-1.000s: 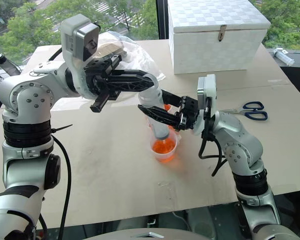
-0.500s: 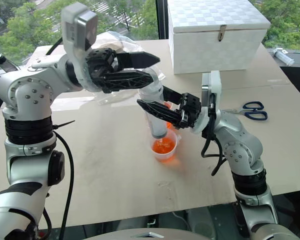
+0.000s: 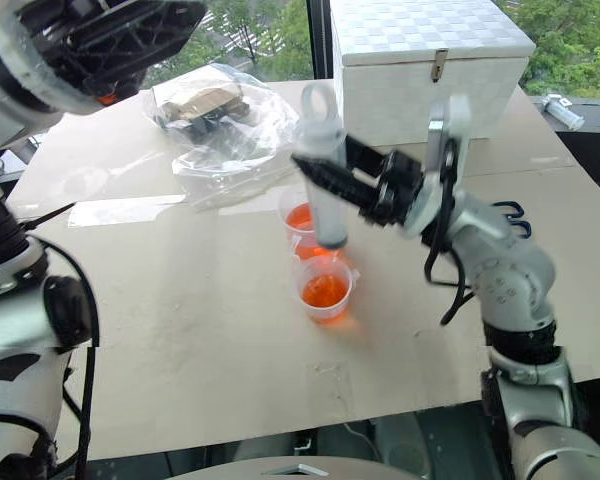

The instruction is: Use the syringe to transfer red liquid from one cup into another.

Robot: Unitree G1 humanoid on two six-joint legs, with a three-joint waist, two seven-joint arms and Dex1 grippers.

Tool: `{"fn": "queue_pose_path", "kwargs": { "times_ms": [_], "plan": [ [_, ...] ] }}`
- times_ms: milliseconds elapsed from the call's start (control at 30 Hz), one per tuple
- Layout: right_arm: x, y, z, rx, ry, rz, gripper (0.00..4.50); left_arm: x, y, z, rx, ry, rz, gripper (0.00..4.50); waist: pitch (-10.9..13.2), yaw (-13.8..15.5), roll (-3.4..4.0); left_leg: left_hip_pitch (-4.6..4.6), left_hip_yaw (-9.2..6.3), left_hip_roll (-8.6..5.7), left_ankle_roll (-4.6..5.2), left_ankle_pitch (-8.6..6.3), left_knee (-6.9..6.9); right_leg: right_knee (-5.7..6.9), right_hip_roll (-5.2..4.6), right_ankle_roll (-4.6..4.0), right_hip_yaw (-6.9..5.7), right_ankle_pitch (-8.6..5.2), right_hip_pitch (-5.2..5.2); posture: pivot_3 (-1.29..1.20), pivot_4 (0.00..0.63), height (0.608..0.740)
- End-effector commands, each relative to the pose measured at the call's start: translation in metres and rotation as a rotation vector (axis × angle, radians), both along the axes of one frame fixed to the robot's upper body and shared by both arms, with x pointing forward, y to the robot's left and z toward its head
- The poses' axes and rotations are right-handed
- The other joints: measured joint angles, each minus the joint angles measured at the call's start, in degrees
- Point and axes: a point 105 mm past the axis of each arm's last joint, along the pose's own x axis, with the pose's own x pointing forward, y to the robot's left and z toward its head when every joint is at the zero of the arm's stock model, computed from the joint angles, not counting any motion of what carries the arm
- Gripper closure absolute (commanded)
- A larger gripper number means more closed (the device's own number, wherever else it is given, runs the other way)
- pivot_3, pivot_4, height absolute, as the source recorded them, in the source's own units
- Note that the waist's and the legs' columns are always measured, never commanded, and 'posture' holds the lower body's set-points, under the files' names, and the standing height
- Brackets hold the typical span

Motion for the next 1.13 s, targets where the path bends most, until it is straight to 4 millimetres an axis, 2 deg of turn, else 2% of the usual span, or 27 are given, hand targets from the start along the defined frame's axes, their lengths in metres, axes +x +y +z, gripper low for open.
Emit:
{"fn": "queue_pose_path", "kwargs": {
  "times_ms": [33,133,267,367,433,467,567,667,733,833,933,1033,1133],
  "plan": [
    [0.020,-0.032,-0.003,-0.125,0.176,-0.133,2.91,-0.004,0.028,-0.013,0.053,0.010,0.229,0.96,0.01,0.12,-0.02,-0.02,0.03,0.00,0.01,0.00,0.00,-0.01,-0.03,0.00,0.02,0.00,0.00,0.00,0.150,0.740],
    [0.035,-0.058,-0.021,-0.241,0.337,-0.230,2.91,-0.003,0.053,-0.049,0.130,0.096,0.407,0.96,0.02,0.12,-0.13,-0.05,0.06,-0.01,0.04,-0.02,-0.01,-0.06,-0.07,0.00,0.04,0.00,0.01,0.00,0.150,0.740],
    [0.050,-0.080,-0.085,-0.496,0.557,-0.373,2.91,-0.006,0.080,-0.097,0.149,0.197,0.572,0.96,0.01,0.13,-0.15,0.03,0.14,0.01,0.04,-0.02,-0.21,-0.10,-0.06,-0.03,0.12,-0.02,0.00,0.00,0.150,0.740],
    [0.061,-0.086,-0.122,-0.572,0.623,-0.439,2.91,-0.008,0.084,-0.123,0.184,0.217,0.643,0.96,-0.05,0.15,-0.29,0.05,0.18,0.03,0.04,-0.03,-0.24,-0.13,-0.05,-0.03,0.17,-0.02,-0.01,0.00,0.150,0.740],
    [0.070,-0.088,-0.139,-0.598,0.614,-0.487,1.92,-0.010,0.083,-0.138,0.191,0.227,0.663,0.92,-0.05,0.34,-0.29,-0.02,0.21,0.02,0.05,-0.03,-0.21,-0.11,-0.05,-0.03,0.20,-0.01,-0.03,0.00,0.150,0.740],
    [0.075,-0.089,-0.142,-0.592,0.591,-0.511,1.62,-0.011,0.084,-0.149,0.220,0.246,0.688,0.92,-0.05,0.42,-0.29,0.00,0.23,0.02,0.05,-0.03,-0.19,-0.10,-0.06,-0.02,0.23,-0.01,-0.03,0.00,0.150,0.740],
    [0.081,-0.091,-0.136,-0.550,0.485,-0.515,0.16,-0.016,0.094,-0.180,0.278,0.285,0.777,0.92,-0.04,0.79,-0.27,0.01,0.28,0.02,0.05,-0.03,-0.21,-0.09,-0.06,-0.02,0.28,-0.01,-0.06,0.00,0.150,0.740],
    [0.065,-0.102,-0.129,-0.560,0.426,-0.448,0.06,-0.022,0.106,-0.190,0.256,0.286,0.872,0.92,-0.05,1.61,-0.30,-0.01,0.26,0.02,0.04,-0.03,-0.30,-0.16,-0.06,-0.02,0.26,-0.01,-0.09,0.00,0.150,0.740],
    [0.052,-0.110,-0.114,-0.526,0.306,-0.405,0.06,-0.030,0.111,-0.200,0.302,0.299,0.903,0.92,-0.06,2.17,-0.32,-0.06,0.15,0.02,0.05,-0.04,-0.32,-0.21,-0.07,-0.02,0.16,-0.01,-0.08,0.00,0.150,0.740],
    [0.032,-0.125,-0.104,-0.461,0.200,-0.360,0.06,-0.043,0.107,-0.209,0.333,0.308,0.901,0.92,-0.07,2.28,-0.31,-0.04,0.16,0.02,0.06,-0.05,-0.35,-0.33,-0.10,-0.02,0.19,-0.01,-0.03,0.00,0.150,0.740],
    [0.021,-0.148,-0.118,-0.411,0.209,-0.381,0.06,-0.056,0.100,-0.219,0.320,0.331,0.906,0.92,-0.09,2.26,-0.31,0.15,0.14,0.03,0.16,-0.12,-0.36,-0.47,-0.14,-0.02,0.16,-0.01,0.28,0.00,0.150,0.740],
    [0.010,-0.169,-0.150,-0.500,0.177,-0.393,0.06,-0.070,0.097,-0.242,0.374,0.384,0.902,0.92,-0.15,2.14,-0.31,0.30,0.13,0.04,0.21,-0.15,-0.37,-0.48,-0.16,-0.04,0.15,-0.01,0.41,0.00,0.150,0.740],
    [-0.003,-0.179,-0.182,-0.595,0.180,-0.336,0.06,-0.084,0.099,-0.276,0.462,0.425,0.880,0.92,-0.20,2.04,-0.23,0.49,0.21,0.04,0.33,-0.22,-0.50,-0.63,-0.17,-0.06,0.18,-0.02,0.60,0.00,0.150,0.740]
  ]
}}
